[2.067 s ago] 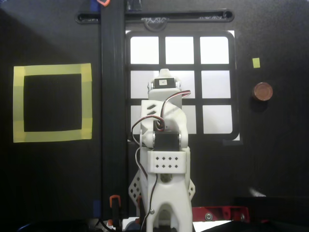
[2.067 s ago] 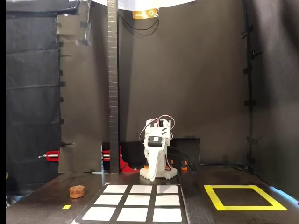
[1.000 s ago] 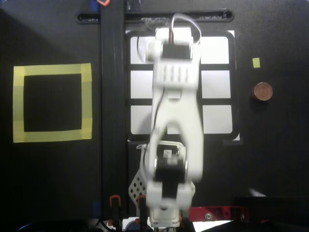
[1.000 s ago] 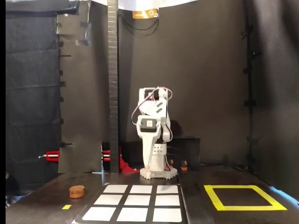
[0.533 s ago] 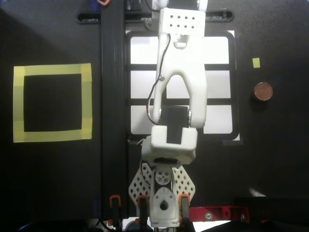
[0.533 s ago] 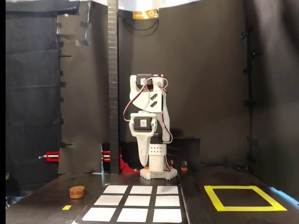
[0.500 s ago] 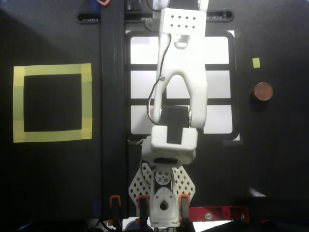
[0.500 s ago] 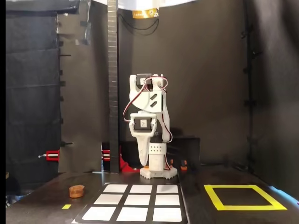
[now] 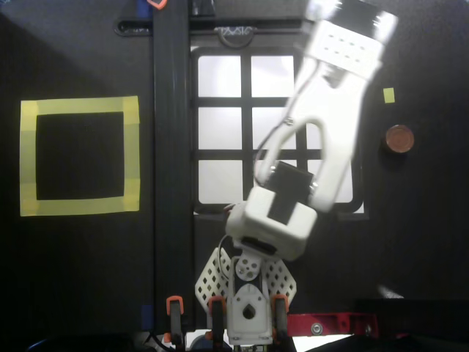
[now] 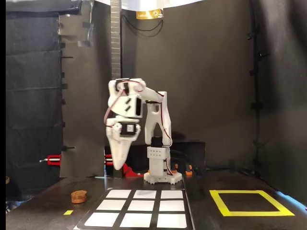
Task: Pick and place at Grid spot 3
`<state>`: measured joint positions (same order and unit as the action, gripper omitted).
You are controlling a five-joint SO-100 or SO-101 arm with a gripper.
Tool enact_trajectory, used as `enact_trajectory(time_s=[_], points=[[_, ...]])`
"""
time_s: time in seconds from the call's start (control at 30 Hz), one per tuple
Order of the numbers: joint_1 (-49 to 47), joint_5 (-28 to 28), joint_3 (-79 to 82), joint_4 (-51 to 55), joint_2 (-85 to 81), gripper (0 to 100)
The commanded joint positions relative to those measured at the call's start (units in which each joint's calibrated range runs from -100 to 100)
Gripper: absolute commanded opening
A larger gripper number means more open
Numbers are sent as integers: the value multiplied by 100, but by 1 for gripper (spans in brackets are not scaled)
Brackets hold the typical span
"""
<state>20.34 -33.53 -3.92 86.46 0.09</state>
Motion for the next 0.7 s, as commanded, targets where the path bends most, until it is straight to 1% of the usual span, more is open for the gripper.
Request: enact_trajectory(time_s=[0.0, 0.17, 0.3, 0.47, 0.67], points=[[584, -645, -231, 17, -17, 0], [1648, -1592, -231, -24, 8, 0], [2352, -2076, -231, -107, 17, 0], [2578, -2203, -231, -489, 249, 0], [2653, -2291, -231, -555, 275, 0]])
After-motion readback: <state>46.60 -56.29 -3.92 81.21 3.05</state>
